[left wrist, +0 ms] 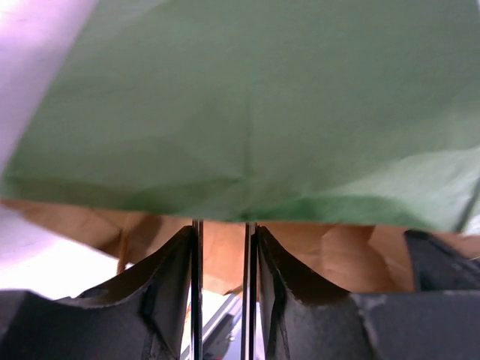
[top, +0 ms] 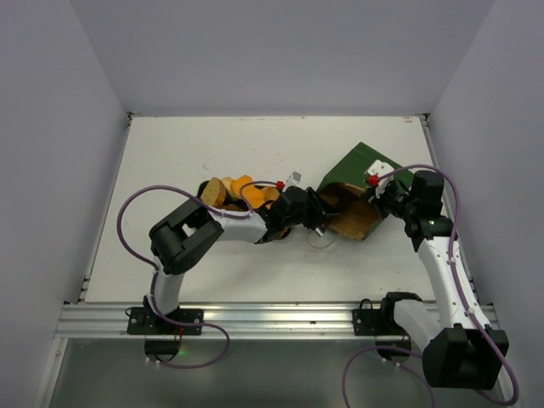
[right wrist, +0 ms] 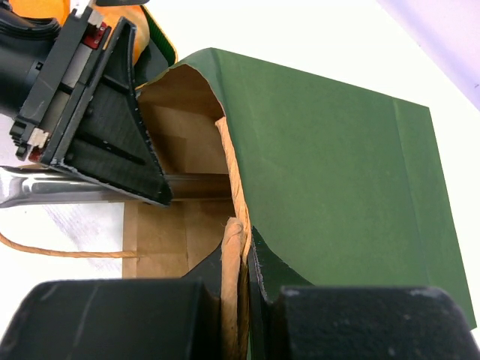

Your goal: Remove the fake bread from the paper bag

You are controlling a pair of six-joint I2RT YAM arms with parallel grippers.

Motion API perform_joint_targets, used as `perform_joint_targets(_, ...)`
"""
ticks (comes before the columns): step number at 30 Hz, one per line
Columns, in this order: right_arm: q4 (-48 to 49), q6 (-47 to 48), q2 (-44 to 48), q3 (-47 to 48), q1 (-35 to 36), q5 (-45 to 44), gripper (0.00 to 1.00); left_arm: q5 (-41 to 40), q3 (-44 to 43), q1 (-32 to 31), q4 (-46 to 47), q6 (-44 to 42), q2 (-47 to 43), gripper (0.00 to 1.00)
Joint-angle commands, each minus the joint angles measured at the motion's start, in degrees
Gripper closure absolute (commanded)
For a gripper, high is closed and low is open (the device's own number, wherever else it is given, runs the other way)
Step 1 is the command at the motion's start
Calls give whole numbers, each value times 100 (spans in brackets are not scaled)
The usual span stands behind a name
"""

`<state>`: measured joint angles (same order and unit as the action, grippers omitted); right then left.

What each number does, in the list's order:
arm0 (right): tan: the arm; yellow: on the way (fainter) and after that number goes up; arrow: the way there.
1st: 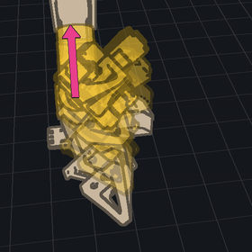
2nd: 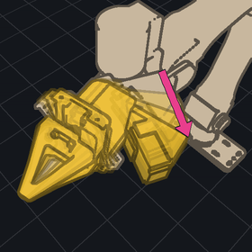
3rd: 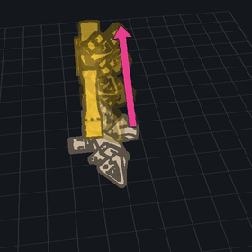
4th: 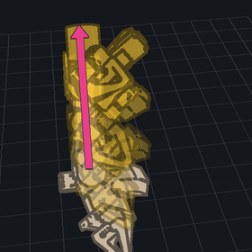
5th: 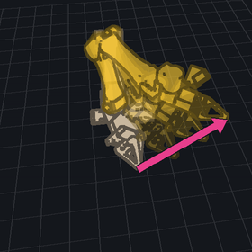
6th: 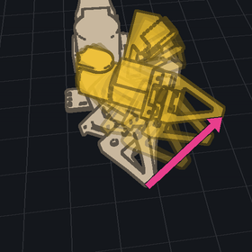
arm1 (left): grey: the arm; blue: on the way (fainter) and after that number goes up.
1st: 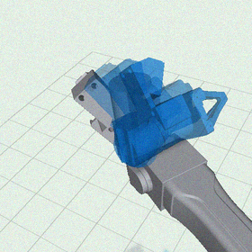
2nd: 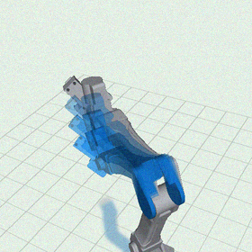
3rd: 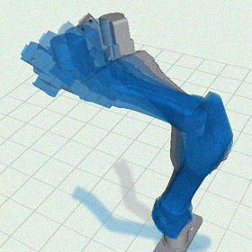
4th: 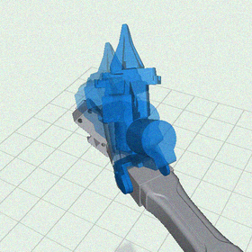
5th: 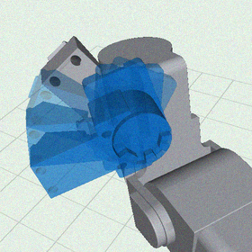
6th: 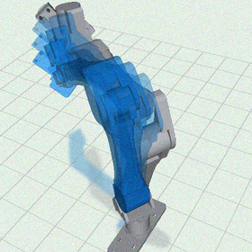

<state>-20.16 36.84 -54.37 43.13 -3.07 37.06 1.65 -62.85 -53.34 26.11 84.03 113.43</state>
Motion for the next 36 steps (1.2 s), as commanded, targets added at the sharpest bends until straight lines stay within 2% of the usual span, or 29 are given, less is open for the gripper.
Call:
perform_joint_targets(1, 74, -1, 40, 37, -18, 179, 100, -112, -386, -10, 413, 324, 74, 59)
perform_joint_targets(36, 30, 43, 5, 28, -18, 311, 100, -437, -1273, -18, 290, 984, 926, 51)
